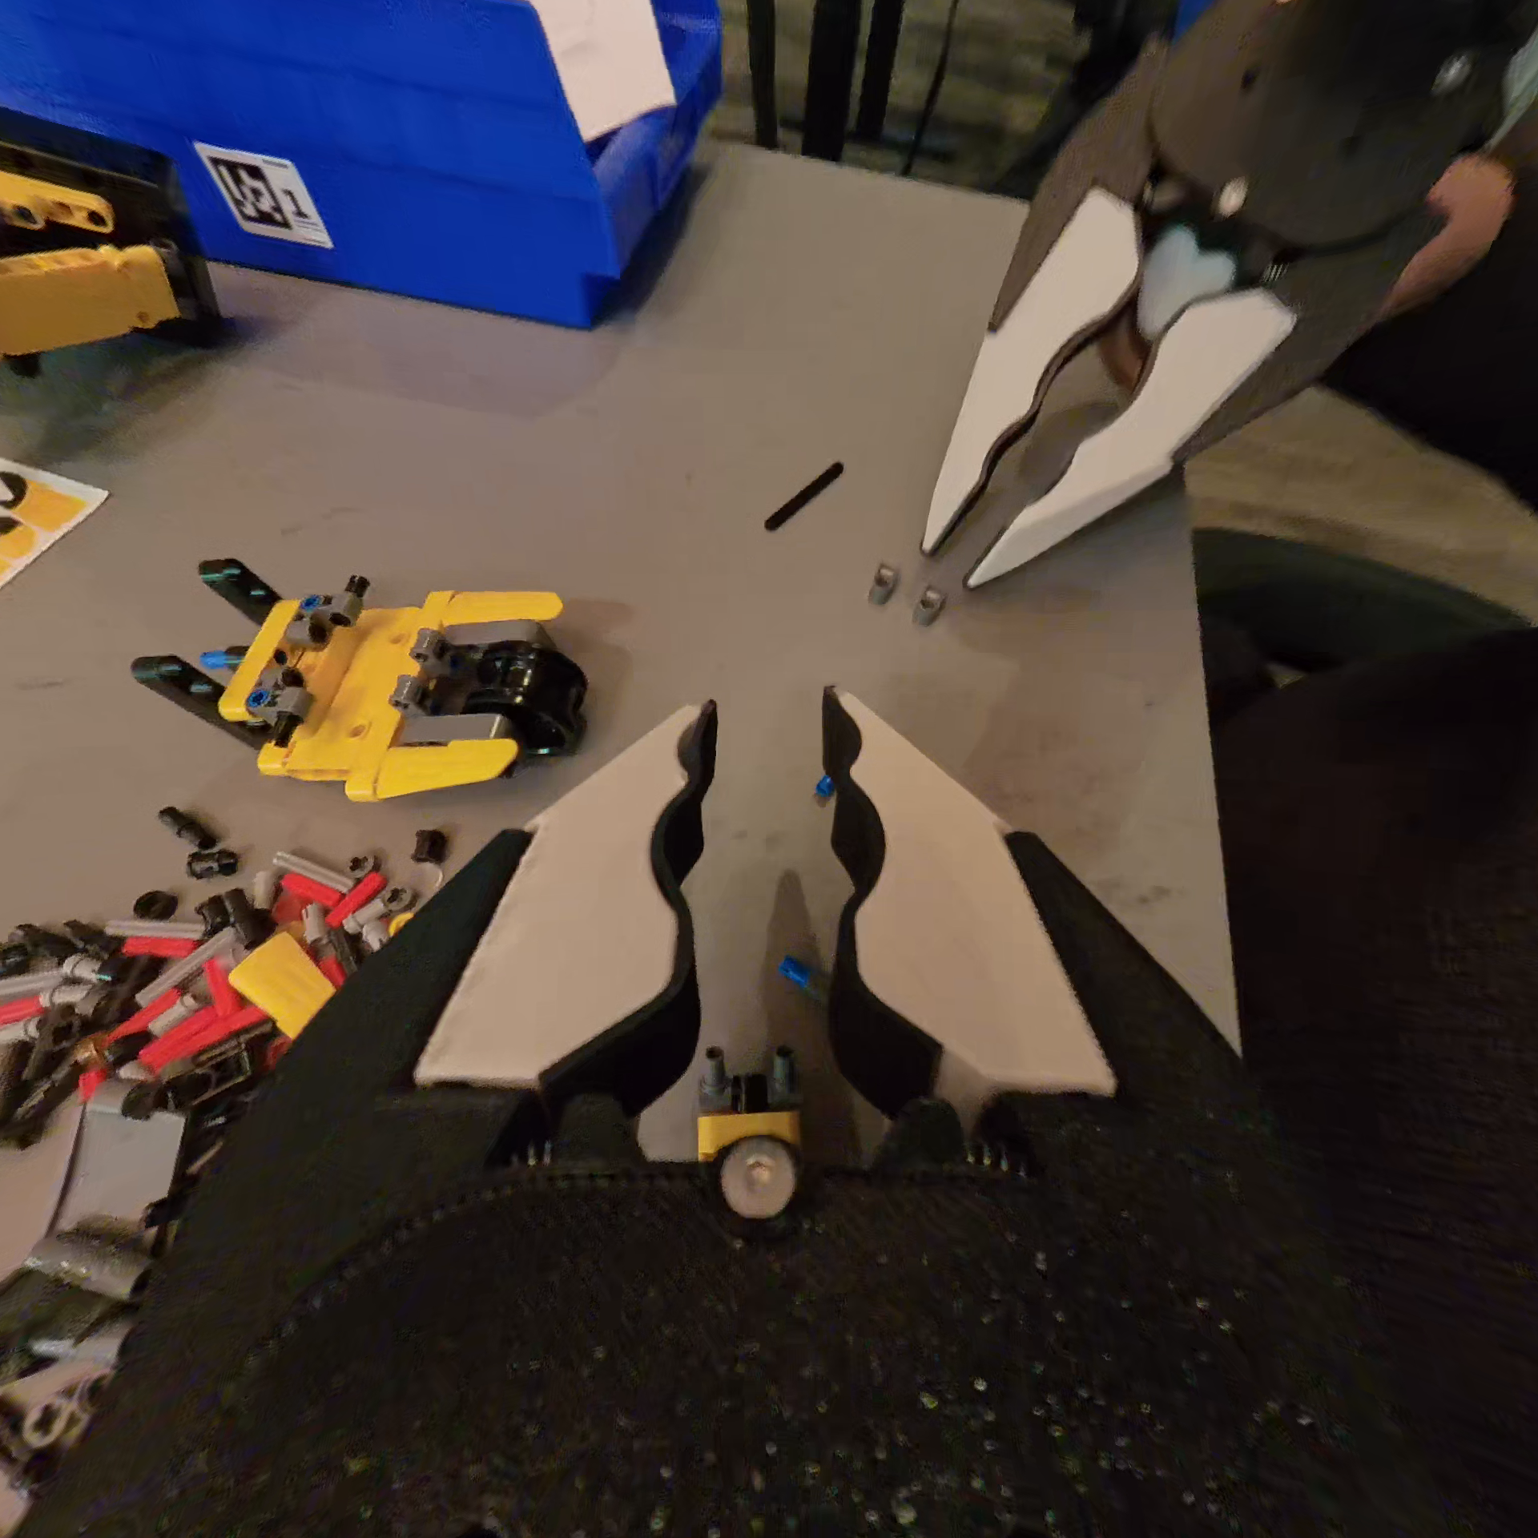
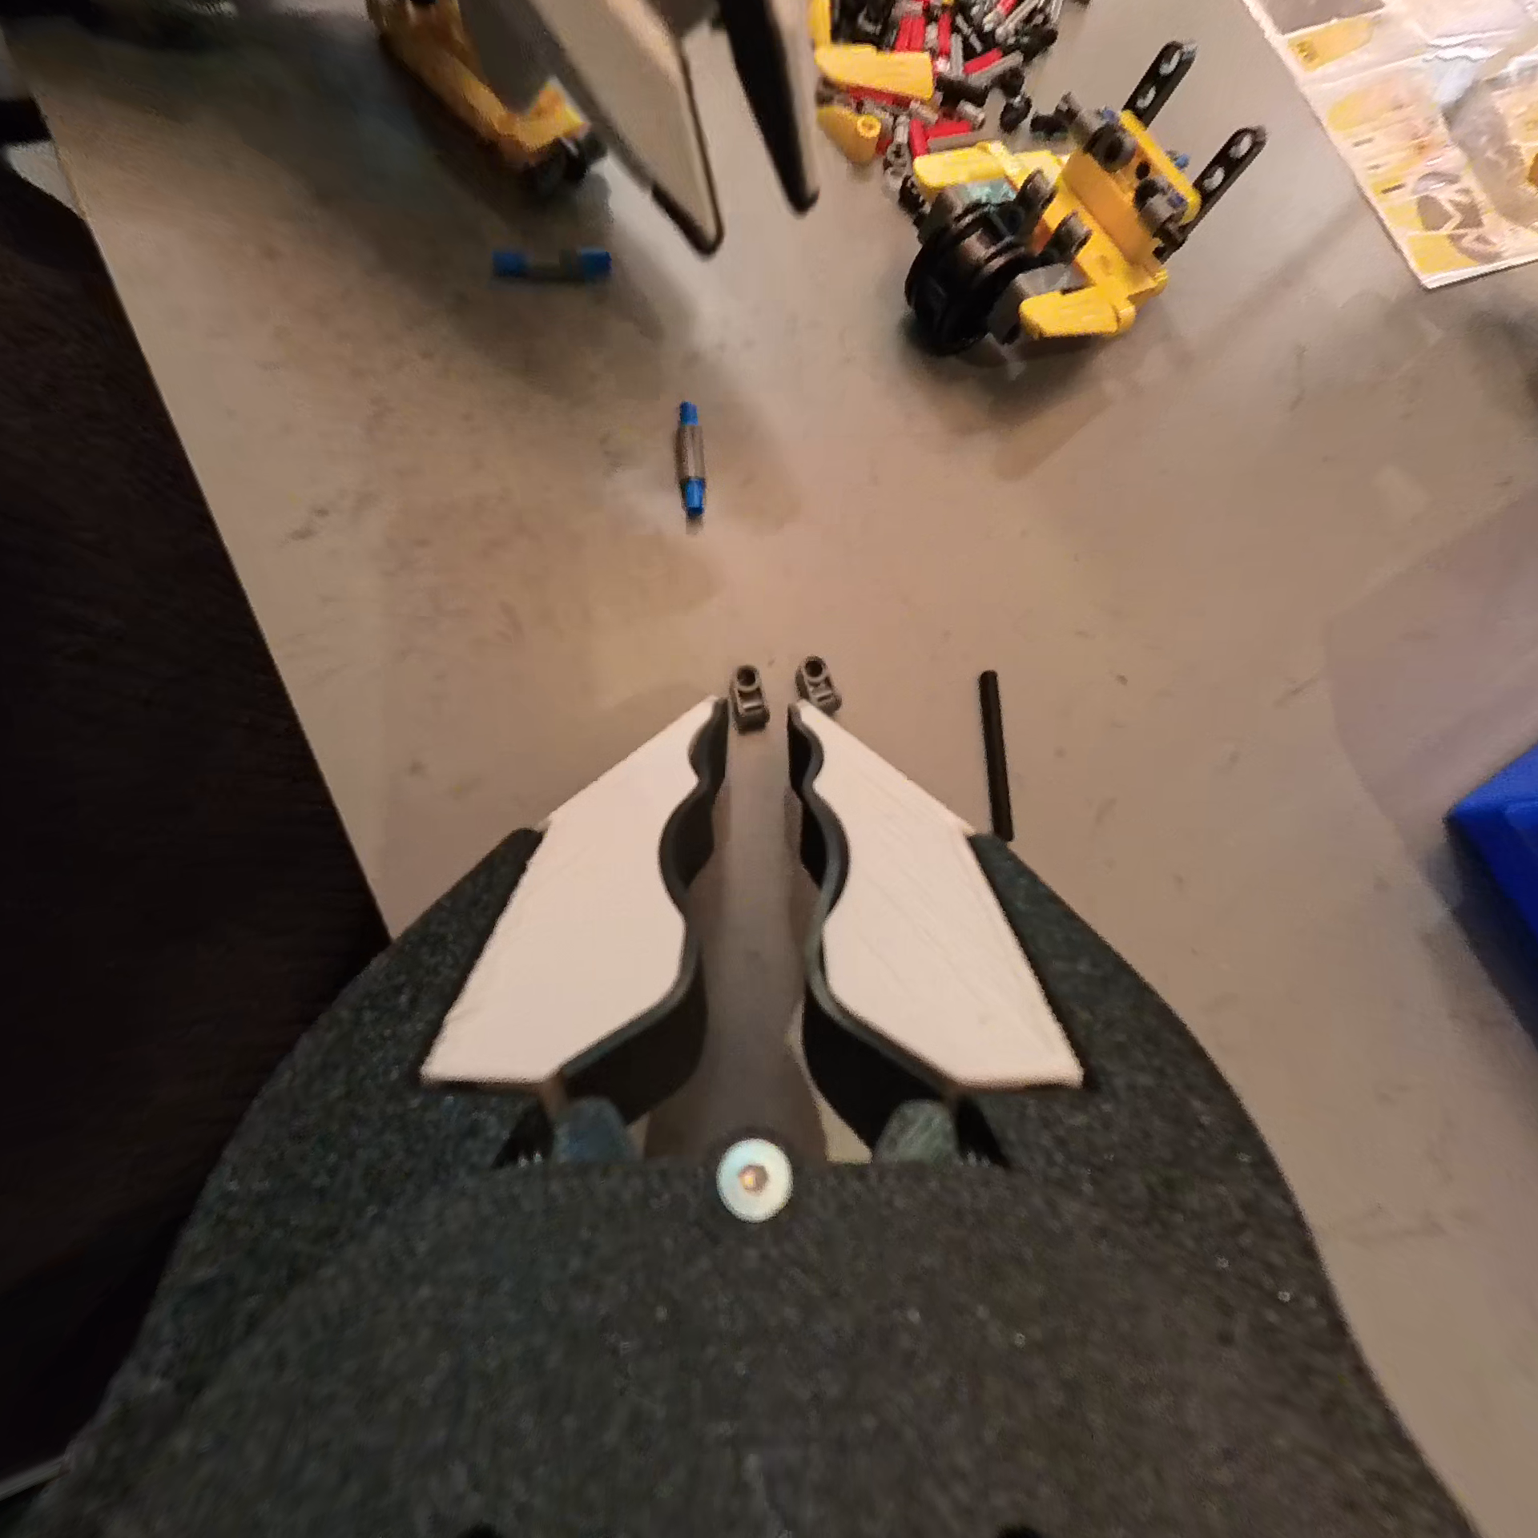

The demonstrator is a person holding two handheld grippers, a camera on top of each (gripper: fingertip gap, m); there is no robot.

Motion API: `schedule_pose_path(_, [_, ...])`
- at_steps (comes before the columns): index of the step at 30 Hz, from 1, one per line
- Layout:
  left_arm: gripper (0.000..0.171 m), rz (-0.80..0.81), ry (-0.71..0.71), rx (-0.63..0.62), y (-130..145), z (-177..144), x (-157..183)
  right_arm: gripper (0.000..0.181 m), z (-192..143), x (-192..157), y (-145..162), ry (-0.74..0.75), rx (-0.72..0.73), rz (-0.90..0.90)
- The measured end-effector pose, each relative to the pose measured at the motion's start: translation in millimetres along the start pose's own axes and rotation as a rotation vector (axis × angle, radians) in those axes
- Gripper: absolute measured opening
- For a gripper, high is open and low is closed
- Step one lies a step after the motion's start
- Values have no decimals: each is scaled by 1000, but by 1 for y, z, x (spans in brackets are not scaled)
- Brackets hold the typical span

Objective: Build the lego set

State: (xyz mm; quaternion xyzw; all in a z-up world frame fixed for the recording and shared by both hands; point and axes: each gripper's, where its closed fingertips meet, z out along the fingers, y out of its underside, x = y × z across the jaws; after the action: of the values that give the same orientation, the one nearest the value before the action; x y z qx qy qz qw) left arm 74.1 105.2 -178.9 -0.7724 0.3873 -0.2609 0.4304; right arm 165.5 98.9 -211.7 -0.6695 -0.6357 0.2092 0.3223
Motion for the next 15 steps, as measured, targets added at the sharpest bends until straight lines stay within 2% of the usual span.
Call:
schedule_pose_path(5, [20,96,39,-81,8,15,25,17,-6,0,-7,13,33,18])
schedule_pose_path(9, [20,196,-31,-250,28,24,22,18,-8,-1,-11,17,47,18])
schedule_pose_path(10, [17,228,-64,-286,32,24,19,19,-8,-2,-12,16,49,18])
schedule_pose_path(12, [1,282,-89,-333,37,26,18,19,-7,-2,-14,16,52,17])
schedule_pose_path(15, [0,296,-65,-329,35,28,23,23,-7,-2,-17,15,59,22])
